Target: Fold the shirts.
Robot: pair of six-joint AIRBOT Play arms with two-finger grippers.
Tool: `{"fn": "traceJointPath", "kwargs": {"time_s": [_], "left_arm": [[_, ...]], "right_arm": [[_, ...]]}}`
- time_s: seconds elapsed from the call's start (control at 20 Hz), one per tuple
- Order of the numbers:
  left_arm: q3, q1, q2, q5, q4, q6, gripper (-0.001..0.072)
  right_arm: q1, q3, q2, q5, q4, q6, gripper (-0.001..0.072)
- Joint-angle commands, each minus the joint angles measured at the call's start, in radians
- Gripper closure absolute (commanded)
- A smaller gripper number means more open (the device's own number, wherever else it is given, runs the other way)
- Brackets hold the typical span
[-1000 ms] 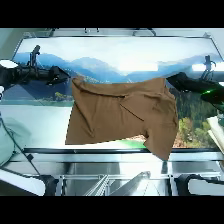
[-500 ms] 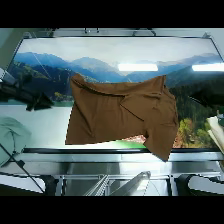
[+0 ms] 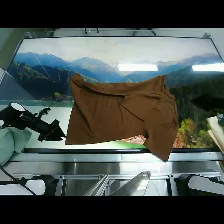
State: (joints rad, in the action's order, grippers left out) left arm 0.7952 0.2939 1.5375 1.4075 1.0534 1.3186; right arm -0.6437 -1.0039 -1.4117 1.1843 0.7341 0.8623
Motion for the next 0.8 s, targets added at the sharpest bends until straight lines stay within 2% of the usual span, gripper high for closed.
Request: {"fn": "traceJointPath", "kwargs": {"time_s": [0.0,0.1,0.3,0.35,0.4,0.45,0.55,0.75], "left_arm": [[-0.037,-0.117,-0.003,-0.150,-0.050,-0.045,0.0415],[-0.037,-0.178,-0.003,-0.177,-0.100,-0.087,0.0414],[-0.037,-0.235,-0.003,-0.225,-0.106,-0.091,0.0413],[-0.037,-0.233,-0.003,-0.240,-0.105,-0.091,0.0464],[-0.037,-0.225,-0.003,-0.248,-0.107,-0.092,0.0699],[-0.037,-0.216,-0.003,-0.259,-0.107,-0.091,0.0685],[-0.037,-0.194,-0.003,-0.271,-0.112,-0.092,0.0684],[-0.037,-0.158,-0.003,-0.269,-0.112,-0.100,0.0684]], "right_arm": [[-0.001,0.000,0.001,0.041,0.004,-0.002,0.0465],[-0.001,0.000,0.001,0.062,0.004,-0.002,0.0465],[-0.022,0.000,0.001,0.088,0.040,0.010,0.0465],[-0.034,0.000,0.000,0.088,0.077,0.037,0.0462],[-0.048,0.001,-0.003,0.093,0.111,0.058,0.0456],[-0.062,0.005,-0.005,0.106,0.152,0.079,0.0454],[-0.082,0.031,-0.010,0.137,0.190,0.081,0.0340],[-0.063,0.112,-0.050,0.131,0.162,0.069,0.0346]]}}
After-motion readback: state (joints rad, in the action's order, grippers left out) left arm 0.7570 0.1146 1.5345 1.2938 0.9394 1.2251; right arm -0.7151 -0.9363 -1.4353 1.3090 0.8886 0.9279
